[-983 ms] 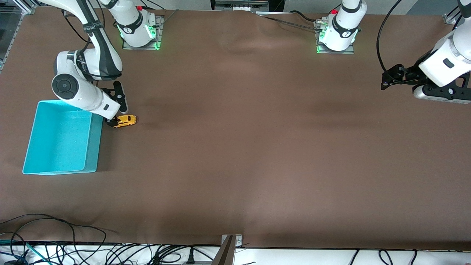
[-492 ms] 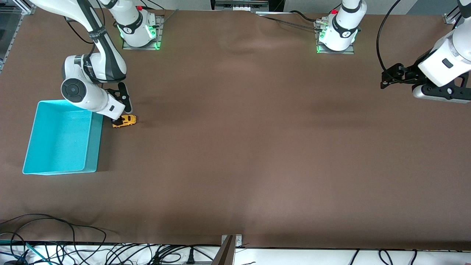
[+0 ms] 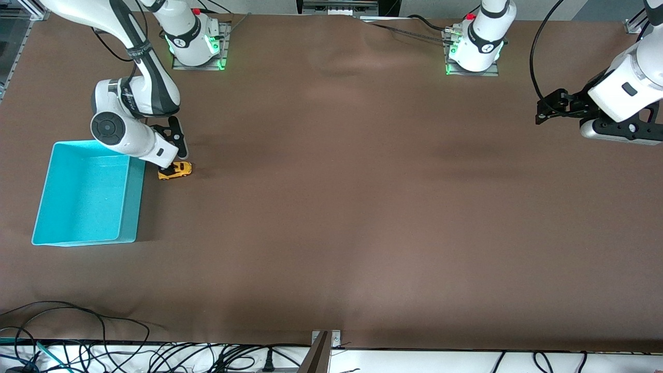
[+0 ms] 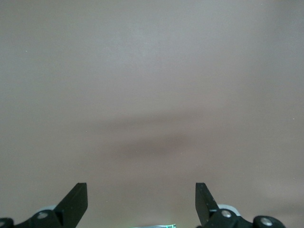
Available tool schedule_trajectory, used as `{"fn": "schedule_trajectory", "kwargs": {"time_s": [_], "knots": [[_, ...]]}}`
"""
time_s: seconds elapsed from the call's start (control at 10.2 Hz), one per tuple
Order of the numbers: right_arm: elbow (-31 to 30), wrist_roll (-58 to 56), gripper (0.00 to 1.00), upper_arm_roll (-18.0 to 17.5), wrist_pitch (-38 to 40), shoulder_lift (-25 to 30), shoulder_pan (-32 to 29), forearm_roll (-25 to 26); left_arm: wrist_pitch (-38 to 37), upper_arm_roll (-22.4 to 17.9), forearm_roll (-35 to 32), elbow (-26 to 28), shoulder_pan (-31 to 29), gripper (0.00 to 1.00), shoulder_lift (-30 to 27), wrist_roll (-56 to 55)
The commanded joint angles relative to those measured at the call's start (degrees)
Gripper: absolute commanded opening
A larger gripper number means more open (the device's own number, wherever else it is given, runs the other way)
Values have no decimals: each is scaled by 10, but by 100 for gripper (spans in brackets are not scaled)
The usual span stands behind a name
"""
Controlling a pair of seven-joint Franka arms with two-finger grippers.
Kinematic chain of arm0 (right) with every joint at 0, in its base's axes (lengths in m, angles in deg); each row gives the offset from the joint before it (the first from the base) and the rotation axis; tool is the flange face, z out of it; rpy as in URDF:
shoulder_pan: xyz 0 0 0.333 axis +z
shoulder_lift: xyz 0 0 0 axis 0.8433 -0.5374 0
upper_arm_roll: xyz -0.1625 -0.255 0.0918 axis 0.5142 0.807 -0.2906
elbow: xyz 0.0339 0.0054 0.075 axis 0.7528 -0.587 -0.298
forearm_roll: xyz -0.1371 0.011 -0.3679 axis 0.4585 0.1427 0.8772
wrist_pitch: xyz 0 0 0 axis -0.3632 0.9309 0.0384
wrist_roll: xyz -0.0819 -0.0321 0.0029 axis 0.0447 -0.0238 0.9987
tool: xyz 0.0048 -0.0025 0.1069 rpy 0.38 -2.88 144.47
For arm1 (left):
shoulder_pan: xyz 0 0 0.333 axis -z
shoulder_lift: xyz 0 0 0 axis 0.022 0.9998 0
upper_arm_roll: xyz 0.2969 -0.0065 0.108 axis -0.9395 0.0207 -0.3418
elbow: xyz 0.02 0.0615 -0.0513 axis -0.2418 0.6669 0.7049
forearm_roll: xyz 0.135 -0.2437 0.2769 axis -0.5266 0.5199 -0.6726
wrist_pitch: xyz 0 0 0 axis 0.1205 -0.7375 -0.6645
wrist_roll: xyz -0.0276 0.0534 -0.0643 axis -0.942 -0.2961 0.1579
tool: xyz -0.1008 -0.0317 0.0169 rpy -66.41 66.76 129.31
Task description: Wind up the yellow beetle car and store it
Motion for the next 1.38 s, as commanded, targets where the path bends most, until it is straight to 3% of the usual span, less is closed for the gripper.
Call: {"fn": "schedule_trajectory", "kwargs": {"time_s": [0.0,1.28], "knots": [[-9,-8,100,-6,-18,-4,-15,14,-7,-1,-3,-5,-1,100,2,-7],[-8,-8,100,-6,-70,-18,-28,37,-13,-1,-3,-3,-4,100,1,-7]]}}
